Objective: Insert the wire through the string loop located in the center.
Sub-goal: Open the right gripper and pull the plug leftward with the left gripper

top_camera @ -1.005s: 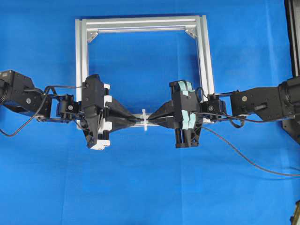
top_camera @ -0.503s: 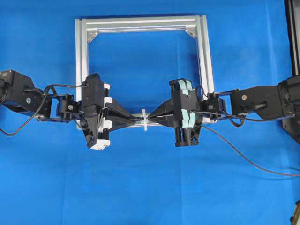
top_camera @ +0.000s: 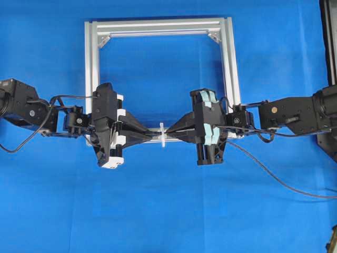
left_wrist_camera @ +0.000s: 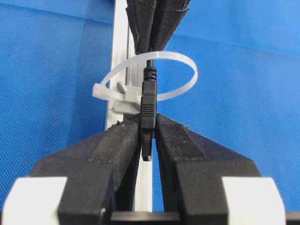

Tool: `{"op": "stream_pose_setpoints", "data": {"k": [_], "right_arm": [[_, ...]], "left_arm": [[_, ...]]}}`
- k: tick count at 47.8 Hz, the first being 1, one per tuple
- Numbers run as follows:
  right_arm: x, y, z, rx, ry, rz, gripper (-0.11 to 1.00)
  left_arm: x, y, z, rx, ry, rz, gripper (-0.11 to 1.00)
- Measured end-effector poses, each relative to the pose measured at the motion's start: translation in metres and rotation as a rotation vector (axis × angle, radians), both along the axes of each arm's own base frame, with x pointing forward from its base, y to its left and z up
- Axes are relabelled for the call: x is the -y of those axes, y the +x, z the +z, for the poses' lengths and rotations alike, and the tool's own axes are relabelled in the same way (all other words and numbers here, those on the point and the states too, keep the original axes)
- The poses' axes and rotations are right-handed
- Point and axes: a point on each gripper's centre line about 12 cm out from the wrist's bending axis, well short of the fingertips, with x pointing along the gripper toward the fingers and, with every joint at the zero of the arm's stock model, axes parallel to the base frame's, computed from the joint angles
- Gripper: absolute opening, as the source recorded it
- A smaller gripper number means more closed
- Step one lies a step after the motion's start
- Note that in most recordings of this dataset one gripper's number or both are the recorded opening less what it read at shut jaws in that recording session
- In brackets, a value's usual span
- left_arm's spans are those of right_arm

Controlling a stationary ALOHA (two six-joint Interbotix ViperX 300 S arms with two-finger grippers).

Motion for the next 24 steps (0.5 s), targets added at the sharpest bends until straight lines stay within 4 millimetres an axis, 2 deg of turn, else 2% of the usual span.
{"op": "stream_pose_setpoints", "data": {"k": [4, 8, 20, 22, 24], "right_arm": [[0.0000, -0.0005, -0.0006, -0.003, 0.000, 0.000, 0.00], [0.0001, -0.0008, -0.0011, -0.008, 0.003, -0.002, 0.12], [-0.0016, -0.0011, -0.0014, -0.011, 0.003, 0.002, 0.82], [-0.0011, -0.0011, -0.0014, -0.011, 0.003, 0.001, 0.91], [-0.0011, -0.0011, -0.0014, -0.011, 0.004, 0.001, 0.93]], "left_arm": [[0.0000, -0.0001, -0.0002, -0.002, 0.000, 0.000, 0.08], [0.0000, -0.0001, -0.0007, -0.003, 0.000, 0.000, 0.08], [-0.0007, -0.0005, -0.0011, -0.005, -0.002, 0.003, 0.08], [-0.0007, -0.0001, -0.0007, -0.003, -0.002, 0.003, 0.08], [-0.0006, -0.0006, -0.0013, -0.006, -0.001, 0.002, 0.08]]}}
